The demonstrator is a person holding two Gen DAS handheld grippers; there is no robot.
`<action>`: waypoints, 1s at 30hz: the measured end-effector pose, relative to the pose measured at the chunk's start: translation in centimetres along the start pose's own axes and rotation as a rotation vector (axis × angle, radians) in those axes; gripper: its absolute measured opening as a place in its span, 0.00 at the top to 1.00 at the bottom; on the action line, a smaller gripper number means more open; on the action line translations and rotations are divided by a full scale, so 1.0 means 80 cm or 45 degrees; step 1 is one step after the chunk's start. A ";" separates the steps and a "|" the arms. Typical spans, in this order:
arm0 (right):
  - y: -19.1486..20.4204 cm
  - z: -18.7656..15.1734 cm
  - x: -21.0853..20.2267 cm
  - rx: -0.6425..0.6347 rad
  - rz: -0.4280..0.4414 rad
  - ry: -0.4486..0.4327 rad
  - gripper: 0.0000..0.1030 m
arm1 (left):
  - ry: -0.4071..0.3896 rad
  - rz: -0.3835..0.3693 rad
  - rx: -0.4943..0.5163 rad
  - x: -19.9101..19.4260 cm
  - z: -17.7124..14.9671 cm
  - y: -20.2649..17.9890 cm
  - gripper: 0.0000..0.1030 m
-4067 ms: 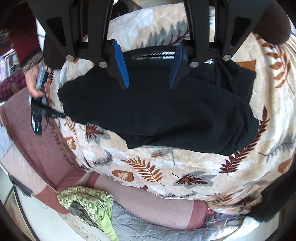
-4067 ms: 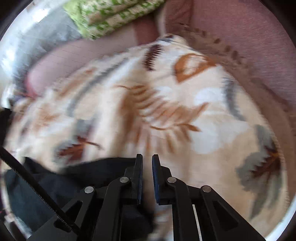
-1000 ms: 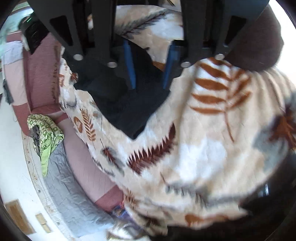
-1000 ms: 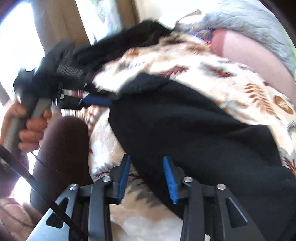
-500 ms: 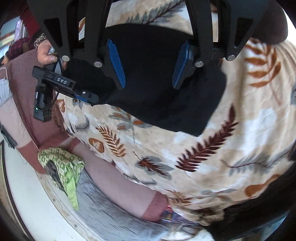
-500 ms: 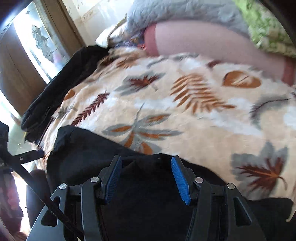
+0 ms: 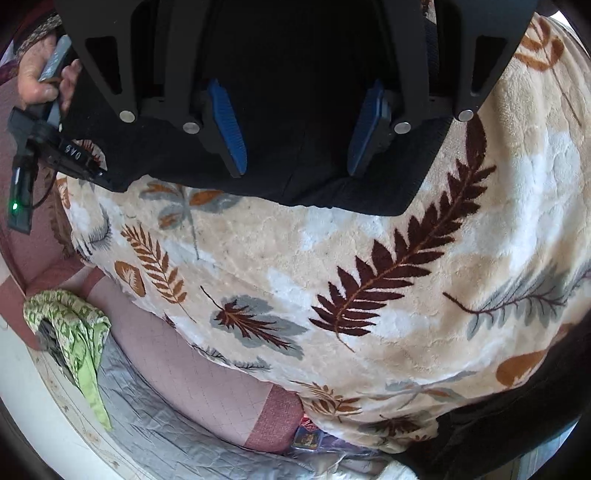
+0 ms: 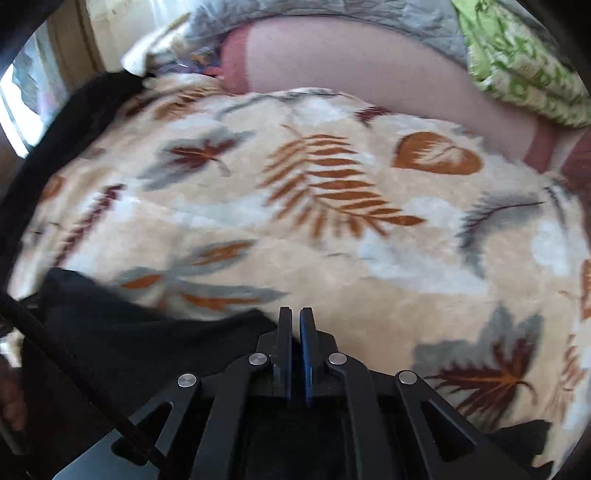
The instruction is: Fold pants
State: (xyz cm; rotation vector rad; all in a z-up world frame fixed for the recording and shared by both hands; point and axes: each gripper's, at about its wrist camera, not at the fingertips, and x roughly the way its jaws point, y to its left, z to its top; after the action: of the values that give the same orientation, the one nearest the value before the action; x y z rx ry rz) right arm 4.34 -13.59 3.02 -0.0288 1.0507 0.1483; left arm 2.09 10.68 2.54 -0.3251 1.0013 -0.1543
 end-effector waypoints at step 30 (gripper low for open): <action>0.044 -0.195 -0.102 0.218 0.600 0.059 0.53 | 0.119 0.082 0.186 -0.088 -0.105 -0.052 0.33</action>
State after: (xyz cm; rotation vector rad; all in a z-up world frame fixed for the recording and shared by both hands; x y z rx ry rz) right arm -13.59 -12.48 2.47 0.3738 1.0998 0.4853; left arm -8.71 7.07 5.42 -0.1531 1.0854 -0.1847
